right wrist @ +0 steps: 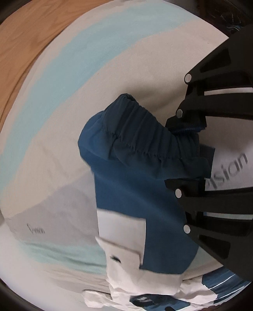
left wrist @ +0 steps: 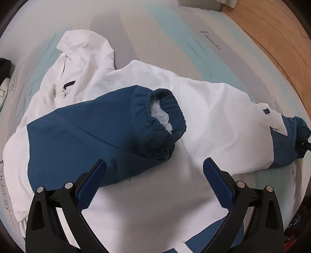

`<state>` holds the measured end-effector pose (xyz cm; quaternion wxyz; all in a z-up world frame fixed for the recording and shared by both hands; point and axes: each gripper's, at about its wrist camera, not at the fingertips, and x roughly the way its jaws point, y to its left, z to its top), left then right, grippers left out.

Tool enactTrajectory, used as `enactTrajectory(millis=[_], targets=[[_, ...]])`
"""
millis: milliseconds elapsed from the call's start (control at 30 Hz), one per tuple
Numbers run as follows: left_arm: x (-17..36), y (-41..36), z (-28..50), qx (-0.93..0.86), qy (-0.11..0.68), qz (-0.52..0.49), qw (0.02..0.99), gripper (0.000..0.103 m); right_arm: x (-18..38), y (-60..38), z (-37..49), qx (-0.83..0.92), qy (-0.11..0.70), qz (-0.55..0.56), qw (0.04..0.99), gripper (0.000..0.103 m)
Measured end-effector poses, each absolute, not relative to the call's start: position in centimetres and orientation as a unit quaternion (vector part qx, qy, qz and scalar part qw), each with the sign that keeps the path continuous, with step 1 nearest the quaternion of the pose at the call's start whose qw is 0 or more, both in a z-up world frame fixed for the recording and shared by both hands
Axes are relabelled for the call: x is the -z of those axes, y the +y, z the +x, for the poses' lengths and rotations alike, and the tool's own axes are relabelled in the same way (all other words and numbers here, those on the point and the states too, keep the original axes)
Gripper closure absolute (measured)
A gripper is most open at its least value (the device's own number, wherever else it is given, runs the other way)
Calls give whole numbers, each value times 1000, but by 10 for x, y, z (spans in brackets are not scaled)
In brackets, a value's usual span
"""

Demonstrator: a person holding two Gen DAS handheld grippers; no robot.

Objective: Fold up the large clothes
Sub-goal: 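Grasp the other blue sleeve cuff with the right tool and lift it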

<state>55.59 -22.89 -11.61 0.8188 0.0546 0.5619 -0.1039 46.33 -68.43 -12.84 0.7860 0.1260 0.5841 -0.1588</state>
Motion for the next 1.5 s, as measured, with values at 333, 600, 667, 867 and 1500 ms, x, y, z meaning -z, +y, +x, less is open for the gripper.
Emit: enactTrajectory(millis=[333, 600, 667, 867, 1500], targets=[[113, -202, 550, 93, 559, 61, 822, 6, 94, -612, 480, 129, 569, 121, 803, 76], [107, -167, 544, 75, 560, 46, 824, 6, 84, -523, 513, 83, 566, 107, 813, 76], [105, -157, 543, 69, 558, 41, 826, 6, 80, -497, 526, 72, 564, 104, 816, 76], [104, -117, 537, 47, 558, 20, 828, 6, 71, -440, 537, 48, 559, 98, 822, 76], [82, 50, 500, -13, 555, -33, 831, 6, 50, -209, 580, -55, 558, 33, 827, 76]])
